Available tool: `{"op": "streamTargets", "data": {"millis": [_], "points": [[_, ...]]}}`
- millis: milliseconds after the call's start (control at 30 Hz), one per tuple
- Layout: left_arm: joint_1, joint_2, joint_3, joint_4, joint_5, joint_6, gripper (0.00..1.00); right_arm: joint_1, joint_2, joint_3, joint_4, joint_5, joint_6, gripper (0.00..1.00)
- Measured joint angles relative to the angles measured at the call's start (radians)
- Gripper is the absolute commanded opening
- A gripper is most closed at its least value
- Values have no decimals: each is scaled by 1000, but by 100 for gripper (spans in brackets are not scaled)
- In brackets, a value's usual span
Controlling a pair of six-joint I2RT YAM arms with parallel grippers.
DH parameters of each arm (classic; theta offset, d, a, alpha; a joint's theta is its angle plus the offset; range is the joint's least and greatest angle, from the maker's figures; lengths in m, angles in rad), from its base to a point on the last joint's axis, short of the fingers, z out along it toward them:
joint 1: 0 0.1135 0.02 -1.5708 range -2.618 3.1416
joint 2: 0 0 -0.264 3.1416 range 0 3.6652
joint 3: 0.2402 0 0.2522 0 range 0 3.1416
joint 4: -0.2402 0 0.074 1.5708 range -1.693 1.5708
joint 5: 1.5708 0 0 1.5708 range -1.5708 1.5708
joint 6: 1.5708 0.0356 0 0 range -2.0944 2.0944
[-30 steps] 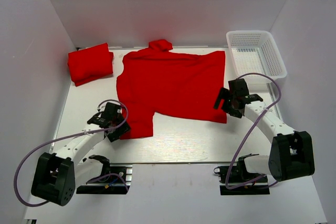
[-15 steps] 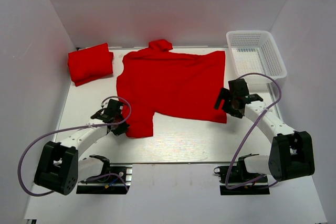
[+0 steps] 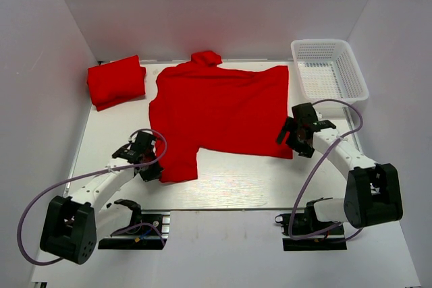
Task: Fold and stack the t-shirts
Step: Grap the side of the flattened tshirt closest away from the robot with both arms
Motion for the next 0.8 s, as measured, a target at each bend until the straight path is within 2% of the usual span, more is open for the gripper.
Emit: {"op": "streamTargets", "data": {"millis": [567, 667, 800], "points": [[0, -132, -2, -104, 145, -10, 0, 0, 60, -27, -25, 55, 113, 90], [-1, -132, -2, -115, 153, -12, 0, 0, 61, -42, -25, 57, 121, 85], [-1, -132, -2, -119, 157, -14, 0, 0, 69, -43, -13, 57, 132, 85]]}}
